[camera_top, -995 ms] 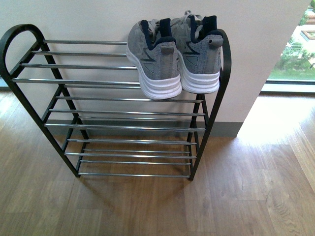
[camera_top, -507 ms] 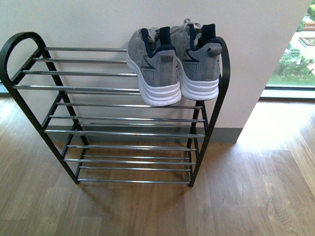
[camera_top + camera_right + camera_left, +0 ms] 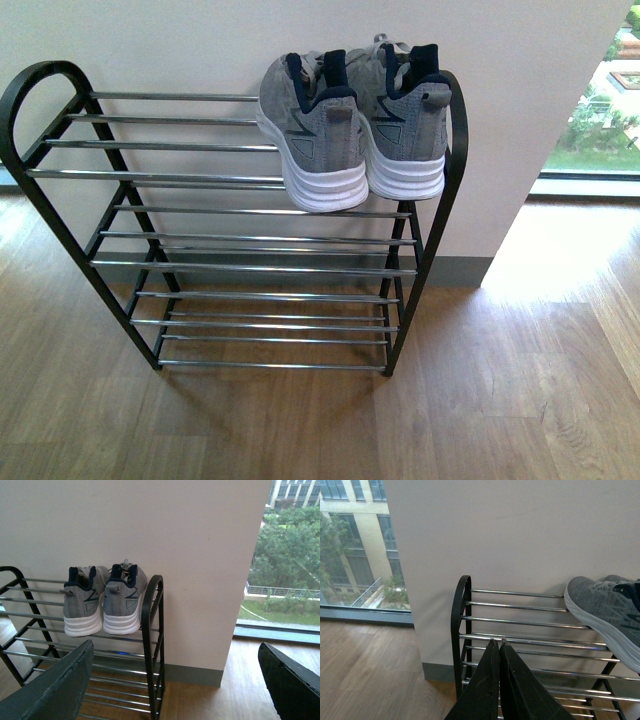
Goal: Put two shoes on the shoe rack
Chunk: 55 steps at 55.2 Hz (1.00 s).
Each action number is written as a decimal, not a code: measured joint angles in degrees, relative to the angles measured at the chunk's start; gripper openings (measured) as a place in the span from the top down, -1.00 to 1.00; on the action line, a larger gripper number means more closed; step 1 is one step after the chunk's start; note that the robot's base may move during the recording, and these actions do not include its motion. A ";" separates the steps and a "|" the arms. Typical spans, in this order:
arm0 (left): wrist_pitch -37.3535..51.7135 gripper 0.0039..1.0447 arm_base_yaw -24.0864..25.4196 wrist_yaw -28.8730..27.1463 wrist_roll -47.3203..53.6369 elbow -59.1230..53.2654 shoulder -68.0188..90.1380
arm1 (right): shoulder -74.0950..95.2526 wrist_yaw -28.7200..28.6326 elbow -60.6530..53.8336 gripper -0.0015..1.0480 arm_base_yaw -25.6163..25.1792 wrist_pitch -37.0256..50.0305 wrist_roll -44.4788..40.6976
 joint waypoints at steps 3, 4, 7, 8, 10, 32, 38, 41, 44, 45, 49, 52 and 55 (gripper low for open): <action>-2.16 0.98 0.00 0.00 0.00 -0.31 -2.56 | 0.00 0.00 0.00 -0.82 0.00 0.00 0.00; -3.19 0.98 0.00 0.00 0.02 -0.33 -3.69 | 0.00 0.00 0.00 -0.82 0.00 0.00 0.00; -5.33 0.98 0.00 0.00 0.02 -0.33 -6.08 | 0.00 0.00 0.00 -0.82 0.00 0.00 0.00; -6.03 0.98 0.00 0.00 0.02 -0.35 -6.86 | 0.00 0.00 0.00 -0.82 0.00 0.00 0.00; -7.08 0.98 0.00 0.00 0.02 -0.35 -8.02 | 0.00 0.00 0.00 -0.82 0.00 0.00 0.00; -20.35 0.98 0.00 0.00 0.02 -0.37 -22.18 | 0.00 0.00 0.00 -0.82 0.00 0.00 0.00; -22.71 0.98 0.00 0.00 0.02 -0.37 -24.57 | 0.00 0.00 0.00 -0.82 0.00 0.00 0.00; -23.56 0.98 0.00 0.00 0.02 -0.37 -25.46 | 0.00 0.00 0.00 -0.82 0.00 0.00 0.00; -24.63 0.98 0.00 0.00 0.02 -0.37 -26.51 | 0.00 0.00 0.00 -0.82 0.00 0.00 0.00; -25.05 0.98 0.00 0.00 0.02 -0.37 -26.93 | 0.00 0.00 0.00 -0.82 0.00 -0.02 0.00; -26.21 0.98 0.00 0.00 0.02 -0.37 -28.11 | 0.00 0.00 0.00 -0.82 0.00 0.00 0.00; -27.10 0.98 0.00 0.00 0.02 -0.37 -28.94 | 0.00 0.00 0.00 -0.82 0.00 0.00 0.00; -27.82 0.98 0.00 0.00 0.02 -0.37 -29.70 | 0.00 0.00 0.00 -0.82 0.00 0.00 0.00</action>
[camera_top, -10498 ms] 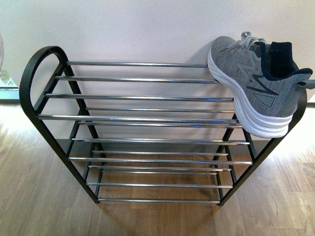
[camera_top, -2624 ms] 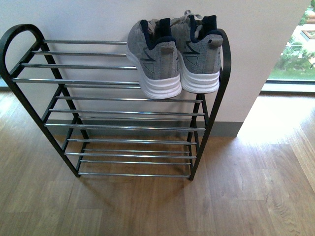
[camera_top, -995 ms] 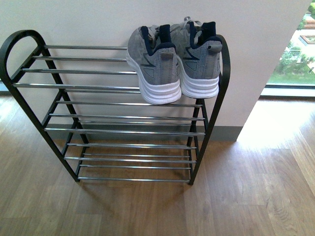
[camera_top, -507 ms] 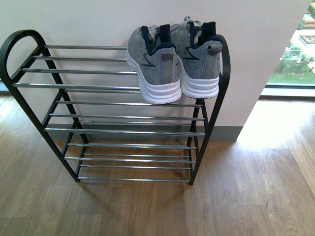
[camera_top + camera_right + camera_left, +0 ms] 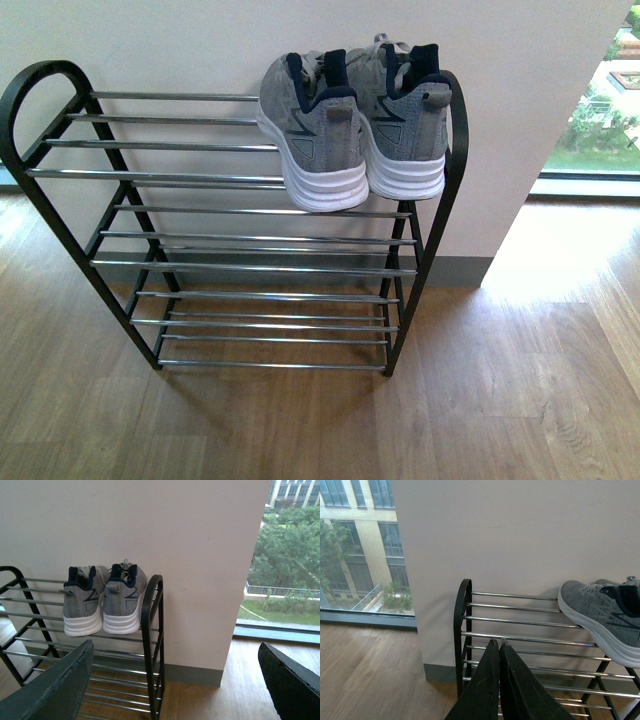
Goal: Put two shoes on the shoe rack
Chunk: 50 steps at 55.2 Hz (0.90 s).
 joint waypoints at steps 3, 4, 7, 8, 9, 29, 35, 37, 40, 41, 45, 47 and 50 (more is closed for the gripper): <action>-0.76 0.98 0.00 0.00 0.00 0.00 -0.85 | 0.00 0.00 0.00 -0.82 0.00 0.00 0.00; -0.92 0.98 0.00 0.00 0.00 0.00 -1.05 | 0.00 0.00 0.00 -0.82 0.00 0.00 0.00; -1.62 0.98 0.00 0.00 0.00 0.00 -1.79 | 0.00 0.00 0.00 -0.82 0.00 0.00 0.00; -1.90 0.98 0.00 0.00 0.00 0.00 -2.05 | 0.00 0.00 0.00 -0.82 0.00 0.00 0.00; -2.05 0.98 0.00 0.00 0.00 0.00 -2.19 | 0.00 0.00 0.00 -0.82 0.00 0.00 0.00; -13.60 0.98 0.00 -0.02 0.04 0.00 -12.63 | 0.00 -0.02 0.00 -0.82 0.00 0.00 0.00; -13.70 0.98 0.07 0.00 0.04 0.00 -12.74 | 0.02 0.00 0.00 -0.82 0.00 0.00 0.00; -13.70 0.98 0.07 0.02 0.04 0.00 -12.74 | 0.00 0.00 0.00 -0.82 0.00 0.00 0.00; -13.70 0.97 0.07 0.02 0.00 0.00 -12.74 | 0.00 0.00 0.00 -0.82 0.00 0.00 0.00; -13.70 0.95 0.07 0.02 0.02 0.00 -12.74 | 0.00 0.00 0.00 -0.82 0.00 -0.02 0.00; -13.70 0.72 0.07 0.00 0.04 0.00 -12.74 | 0.00 0.00 0.00 -0.82 0.00 -0.02 0.00; -13.70 0.61 0.07 0.00 0.04 0.00 -12.74 | 0.00 0.00 0.00 -0.82 0.00 0.00 0.00; -13.70 0.44 0.07 0.00 0.04 0.00 -12.76 | 0.00 0.00 0.00 -0.82 0.00 -0.02 0.00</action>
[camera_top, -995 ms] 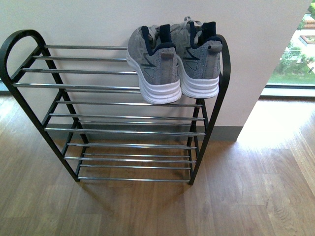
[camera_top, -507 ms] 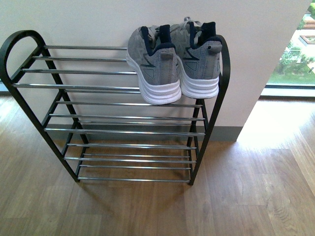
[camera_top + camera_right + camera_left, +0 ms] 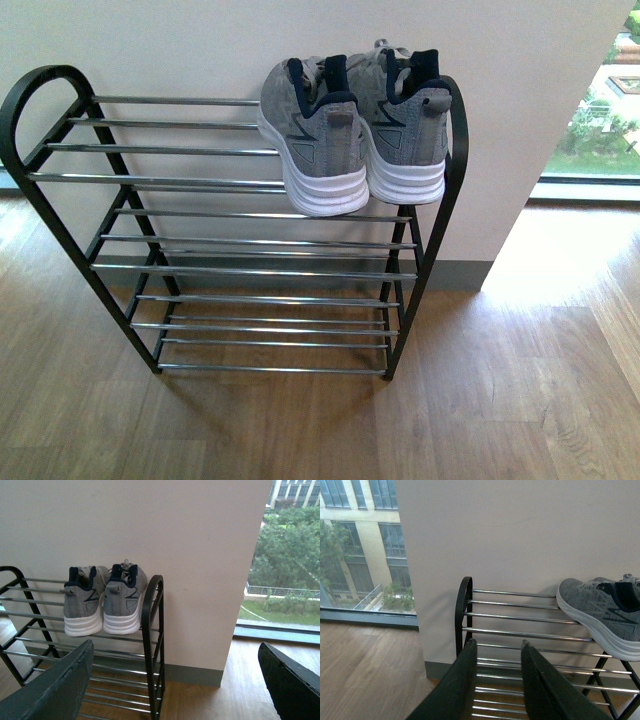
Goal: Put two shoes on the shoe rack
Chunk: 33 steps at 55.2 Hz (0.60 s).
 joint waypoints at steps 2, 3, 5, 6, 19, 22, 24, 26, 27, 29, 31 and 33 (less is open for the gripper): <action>0.00 0.34 0.00 0.00 0.00 0.00 0.00 | 0.00 0.00 0.00 -0.82 0.00 0.00 0.00; 0.00 0.27 0.00 0.02 0.00 0.00 0.00 | 0.00 0.00 0.00 -0.82 0.00 0.00 0.00; 0.00 0.17 0.00 0.00 0.00 0.00 0.00 | 0.00 0.00 0.00 -0.82 0.00 0.02 0.00; 0.00 0.13 0.00 0.00 0.00 0.00 0.00 | 0.00 0.00 0.00 -0.82 0.00 0.02 0.00; 0.00 -0.58 0.00 0.00 0.00 0.00 0.00 | 0.00 0.00 0.00 -0.82 0.00 0.02 0.00; 0.00 -0.75 0.00 0.00 0.00 0.00 -0.02 | 0.00 0.00 0.00 -0.82 0.00 0.00 0.00; 0.00 -0.84 0.00 0.00 0.02 0.00 -0.02 | -0.04 0.00 0.00 -0.82 0.00 0.02 0.00; 0.00 -0.85 0.00 -0.02 0.11 0.00 -0.02 | -0.02 -0.07 0.00 -0.82 0.00 0.02 -0.02; 0.00 -0.84 0.00 -0.02 0.13 0.00 -0.02 | -0.02 -0.15 0.00 -0.82 0.00 0.02 0.00; 0.00 -0.81 0.00 -0.11 0.09 0.00 0.00 | 0.00 -0.24 0.00 -0.82 0.00 0.02 -0.02; 0.00 -0.82 0.00 -0.13 0.09 0.00 -0.02 | 0.00 -0.26 0.00 -0.82 0.00 0.02 0.00; 0.00 -0.83 0.00 -0.13 0.11 0.00 -0.02 | 0.00 -0.22 0.00 -0.82 0.00 0.00 0.00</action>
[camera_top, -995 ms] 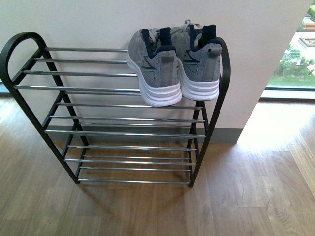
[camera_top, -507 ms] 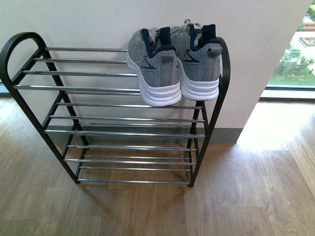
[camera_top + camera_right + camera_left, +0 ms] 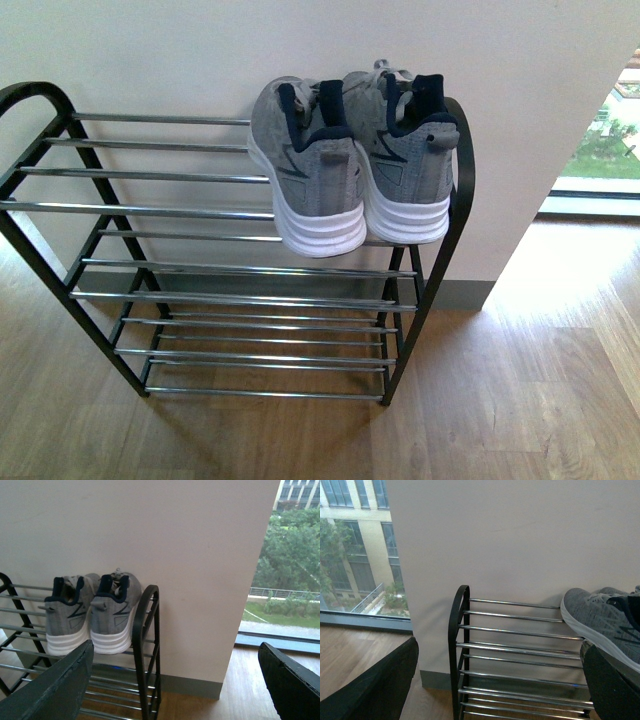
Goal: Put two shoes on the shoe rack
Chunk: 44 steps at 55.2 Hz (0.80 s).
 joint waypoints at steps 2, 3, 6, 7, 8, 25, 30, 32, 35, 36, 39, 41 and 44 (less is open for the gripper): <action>0.00 -0.83 0.00 0.07 0.00 0.00 0.00 | 0.00 0.00 0.00 -0.82 0.00 0.02 0.00; 0.00 -0.83 0.00 0.09 0.00 0.00 0.00 | 0.00 0.00 0.00 -0.82 0.00 0.00 0.00; 0.00 -0.83 0.00 0.07 0.00 0.00 0.00 | 0.00 0.02 0.00 -0.82 0.00 0.00 0.00; -0.02 -0.83 0.00 0.07 0.00 0.00 0.00 | 0.00 0.00 0.00 -0.82 0.00 0.00 0.00; 0.00 -0.83 0.00 0.07 0.00 0.00 0.00 | 0.00 0.02 0.00 -0.82 0.00 0.00 0.00; 0.00 -0.83 0.00 0.22 0.00 0.00 0.00 | 0.04 0.22 0.00 -0.82 0.00 -0.04 0.00; 0.00 -0.83 0.00 0.22 0.02 0.00 0.00 | 0.02 0.22 0.00 -0.82 0.00 -0.04 0.00; 0.00 -0.83 0.00 0.22 0.02 0.00 0.00 | 0.02 0.22 0.00 -0.82 0.00 -0.04 0.00; -0.02 -0.83 0.00 0.22 0.02 0.00 0.00 | 0.00 0.22 0.00 -0.82 0.00 -0.04 0.00; 0.00 -0.83 0.00 0.22 0.00 0.00 0.00 | 0.00 0.24 0.00 -0.82 0.00 -0.04 0.00; 0.00 -0.83 0.00 0.22 0.00 0.00 0.00 | 0.00 0.22 0.00 -0.82 0.00 -0.04 0.00; -0.02 -0.83 0.00 0.22 0.02 0.00 0.00 | 0.02 0.22 0.00 -0.82 0.00 -0.07 0.00; 0.00 -0.83 0.00 0.24 0.02 0.00 0.00 | 0.00 0.24 0.00 -0.82 0.00 -0.07 0.00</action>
